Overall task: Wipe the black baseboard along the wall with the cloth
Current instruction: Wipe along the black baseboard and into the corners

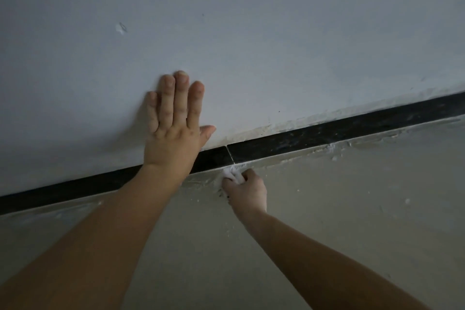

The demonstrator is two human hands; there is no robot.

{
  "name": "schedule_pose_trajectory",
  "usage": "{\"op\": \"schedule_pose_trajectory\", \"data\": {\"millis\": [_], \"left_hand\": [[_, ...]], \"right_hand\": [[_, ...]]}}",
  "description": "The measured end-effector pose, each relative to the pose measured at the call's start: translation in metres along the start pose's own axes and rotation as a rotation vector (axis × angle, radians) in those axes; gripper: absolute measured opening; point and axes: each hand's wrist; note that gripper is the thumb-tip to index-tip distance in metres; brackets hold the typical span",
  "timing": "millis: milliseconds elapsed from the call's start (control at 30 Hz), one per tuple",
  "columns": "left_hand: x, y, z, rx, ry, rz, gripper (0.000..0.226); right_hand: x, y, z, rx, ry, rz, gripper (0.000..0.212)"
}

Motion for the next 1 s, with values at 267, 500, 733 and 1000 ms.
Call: {"op": "schedule_pose_trajectory", "data": {"millis": [267,500,733,1000], "left_hand": [[-0.004,0.0,0.008,-0.02,-0.005,-0.026,0.101],[0.008,0.008,0.026,-0.133,-0.061,0.032,0.109],[0.013,0.008,0.028,-0.117,-0.082,0.066,0.108],[0.015,0.007,0.028,-0.124,-0.091,0.093,0.104]], "right_hand": [[0.017,0.012,-0.015,0.125,0.346,0.134,0.01],[-0.03,0.033,-0.012,0.027,0.272,0.235,0.018],[-0.069,0.035,-0.01,0.029,0.347,0.351,0.021],[-0.014,0.012,-0.024,-0.19,0.1,0.156,0.026]]}}
Point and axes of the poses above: each hand's wrist, its own y-axis towards the middle knuckle, its own x-axis out of the palm, z = x × y, and after that the axes turned 7 degrees about y, right-handed
